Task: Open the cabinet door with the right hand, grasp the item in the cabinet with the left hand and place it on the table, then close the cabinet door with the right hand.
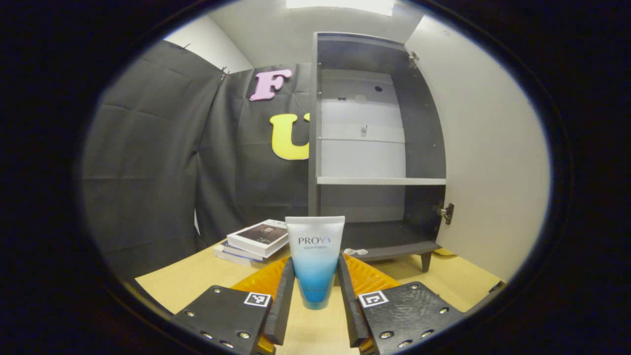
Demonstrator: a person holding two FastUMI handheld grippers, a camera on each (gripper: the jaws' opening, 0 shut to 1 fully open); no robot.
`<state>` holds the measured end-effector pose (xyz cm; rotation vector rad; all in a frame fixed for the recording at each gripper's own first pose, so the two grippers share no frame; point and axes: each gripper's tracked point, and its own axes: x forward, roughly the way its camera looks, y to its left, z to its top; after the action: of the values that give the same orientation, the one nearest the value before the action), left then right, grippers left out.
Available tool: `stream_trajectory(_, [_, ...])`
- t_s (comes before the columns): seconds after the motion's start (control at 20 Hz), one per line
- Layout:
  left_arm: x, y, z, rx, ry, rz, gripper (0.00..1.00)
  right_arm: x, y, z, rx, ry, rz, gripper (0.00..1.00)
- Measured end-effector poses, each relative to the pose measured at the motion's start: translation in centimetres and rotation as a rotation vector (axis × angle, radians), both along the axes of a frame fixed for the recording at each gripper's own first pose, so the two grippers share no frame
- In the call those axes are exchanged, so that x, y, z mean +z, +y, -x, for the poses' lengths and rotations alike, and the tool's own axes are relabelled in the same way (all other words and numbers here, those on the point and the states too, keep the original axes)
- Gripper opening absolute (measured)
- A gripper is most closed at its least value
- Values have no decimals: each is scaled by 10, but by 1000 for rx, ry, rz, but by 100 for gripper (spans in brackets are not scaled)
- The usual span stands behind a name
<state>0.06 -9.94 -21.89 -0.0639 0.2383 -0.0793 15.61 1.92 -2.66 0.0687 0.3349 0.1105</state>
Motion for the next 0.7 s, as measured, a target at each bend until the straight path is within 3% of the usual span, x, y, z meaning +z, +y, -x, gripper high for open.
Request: stream_trajectory(0.7, [-112, 2, 56, -6, 150, -10, 51, -13, 8, 5, 9, 43, 35, 99])
